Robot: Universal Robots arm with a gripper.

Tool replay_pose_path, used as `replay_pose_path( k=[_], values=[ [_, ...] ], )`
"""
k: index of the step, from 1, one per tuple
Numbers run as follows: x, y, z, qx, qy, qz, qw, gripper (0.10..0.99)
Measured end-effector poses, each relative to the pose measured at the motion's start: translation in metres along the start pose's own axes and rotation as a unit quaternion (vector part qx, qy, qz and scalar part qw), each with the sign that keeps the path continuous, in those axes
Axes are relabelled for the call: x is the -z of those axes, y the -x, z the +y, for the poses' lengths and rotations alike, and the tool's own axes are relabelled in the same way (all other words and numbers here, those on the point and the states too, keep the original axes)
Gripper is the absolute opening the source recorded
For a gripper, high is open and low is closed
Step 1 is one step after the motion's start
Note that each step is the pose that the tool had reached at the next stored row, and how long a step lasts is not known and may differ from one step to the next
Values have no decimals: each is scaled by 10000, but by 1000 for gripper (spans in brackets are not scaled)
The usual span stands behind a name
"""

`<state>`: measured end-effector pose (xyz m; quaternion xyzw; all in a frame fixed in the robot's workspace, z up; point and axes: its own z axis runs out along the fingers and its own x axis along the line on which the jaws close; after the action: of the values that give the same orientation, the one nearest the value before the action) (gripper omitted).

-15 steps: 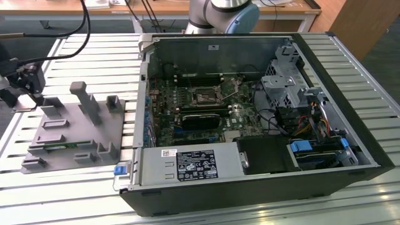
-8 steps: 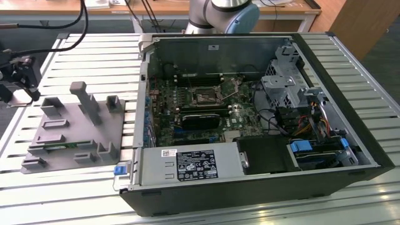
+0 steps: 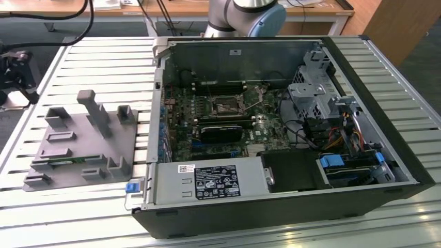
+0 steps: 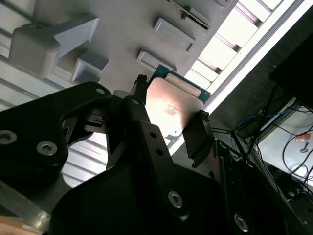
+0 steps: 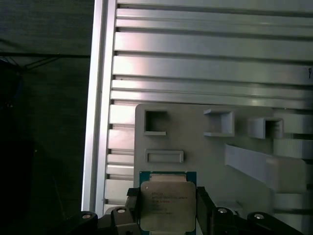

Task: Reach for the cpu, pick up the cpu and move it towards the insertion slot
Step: 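Pick up the cpu and move it towards the insertion slot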

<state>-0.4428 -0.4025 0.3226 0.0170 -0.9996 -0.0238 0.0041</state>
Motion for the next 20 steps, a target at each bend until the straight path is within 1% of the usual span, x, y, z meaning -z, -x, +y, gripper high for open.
replay_pose_path(
  k=[11,20],
  values=[
    [224,-1,25,0,0,0,10000,545],
    [448,-2,59,0,0,0,10000,545]
  ],
)
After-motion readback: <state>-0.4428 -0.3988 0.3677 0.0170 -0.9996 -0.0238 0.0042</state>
